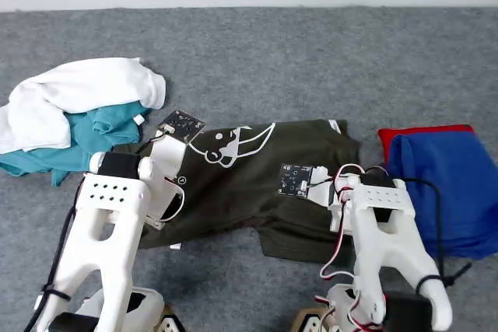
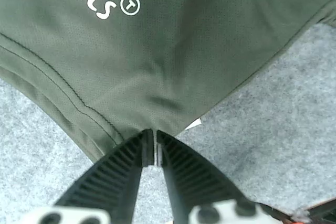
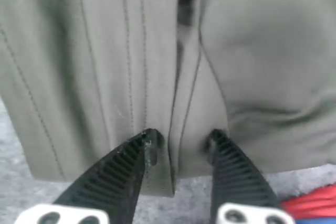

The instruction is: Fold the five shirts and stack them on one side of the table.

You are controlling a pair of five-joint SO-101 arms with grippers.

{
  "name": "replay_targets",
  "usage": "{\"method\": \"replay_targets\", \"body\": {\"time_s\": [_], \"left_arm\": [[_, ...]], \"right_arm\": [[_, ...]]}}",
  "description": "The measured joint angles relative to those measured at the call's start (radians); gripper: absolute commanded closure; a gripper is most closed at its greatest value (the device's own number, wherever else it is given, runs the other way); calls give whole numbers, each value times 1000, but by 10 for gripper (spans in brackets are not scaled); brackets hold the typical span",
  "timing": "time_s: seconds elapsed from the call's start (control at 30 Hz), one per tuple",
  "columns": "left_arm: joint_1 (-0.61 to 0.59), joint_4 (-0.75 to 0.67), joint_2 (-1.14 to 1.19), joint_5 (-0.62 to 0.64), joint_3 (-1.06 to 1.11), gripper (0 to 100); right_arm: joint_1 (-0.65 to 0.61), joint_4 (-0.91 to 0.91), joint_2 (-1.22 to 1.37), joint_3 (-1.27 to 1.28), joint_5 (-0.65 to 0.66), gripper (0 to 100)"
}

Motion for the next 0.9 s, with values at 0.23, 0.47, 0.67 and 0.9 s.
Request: {"method": "replay_targets", "body": {"time_s": [0.23, 0.47, 0.67, 0.9], "left_arm": [[0, 0, 0, 2, 17, 987], [0, 0, -2, 3, 17, 987], [0, 0, -2, 3, 17, 987], [0, 0, -2, 3, 17, 987]], "right_arm": [[14, -3, 0, -2, -38, 876], [25, 72, -104, -2, -49, 876], [25, 164, -198, 5, -49, 876], [31, 170, -209, 52, -49, 876]]}}
